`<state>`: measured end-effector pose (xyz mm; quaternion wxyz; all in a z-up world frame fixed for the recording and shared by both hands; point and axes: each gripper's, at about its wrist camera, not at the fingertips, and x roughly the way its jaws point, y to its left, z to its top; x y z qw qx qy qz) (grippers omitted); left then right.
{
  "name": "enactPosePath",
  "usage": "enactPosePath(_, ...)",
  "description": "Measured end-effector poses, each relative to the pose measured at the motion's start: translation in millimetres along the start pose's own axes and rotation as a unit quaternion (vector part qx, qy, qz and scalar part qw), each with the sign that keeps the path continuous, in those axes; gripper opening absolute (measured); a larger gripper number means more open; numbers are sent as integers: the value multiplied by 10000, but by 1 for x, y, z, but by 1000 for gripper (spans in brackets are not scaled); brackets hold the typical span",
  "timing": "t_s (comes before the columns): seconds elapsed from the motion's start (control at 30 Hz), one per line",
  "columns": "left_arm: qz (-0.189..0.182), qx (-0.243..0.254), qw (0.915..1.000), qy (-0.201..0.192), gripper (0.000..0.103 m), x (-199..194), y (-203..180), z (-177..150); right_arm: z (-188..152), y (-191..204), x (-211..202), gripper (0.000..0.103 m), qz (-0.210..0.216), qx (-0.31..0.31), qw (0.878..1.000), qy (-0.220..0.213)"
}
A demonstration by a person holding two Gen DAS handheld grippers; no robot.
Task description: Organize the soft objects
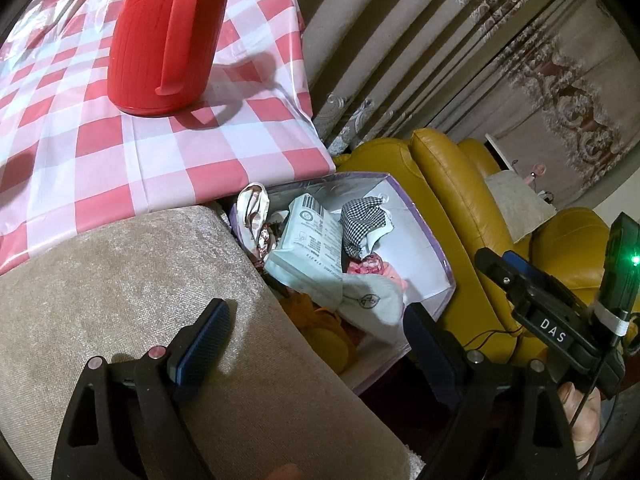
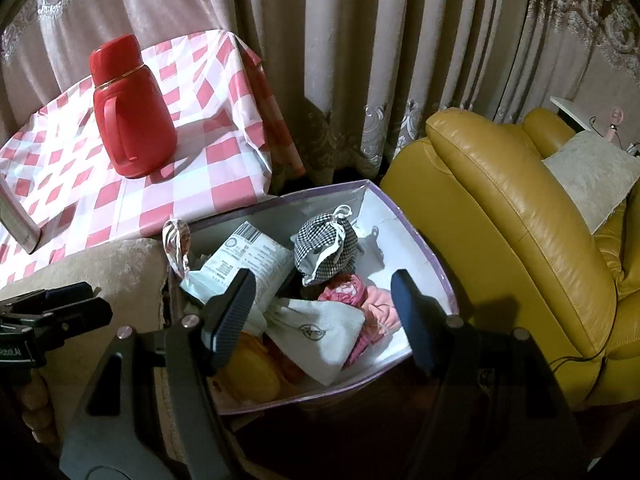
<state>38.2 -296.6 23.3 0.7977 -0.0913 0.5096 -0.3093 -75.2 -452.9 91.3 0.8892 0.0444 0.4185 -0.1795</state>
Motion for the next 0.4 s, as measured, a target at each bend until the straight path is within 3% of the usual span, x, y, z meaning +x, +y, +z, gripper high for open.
enactPosePath(0.4, 116, 182, 9998, 44, 97, 5, -7, 1, -5, 2, 3, 73, 15, -2, 10000, 43)
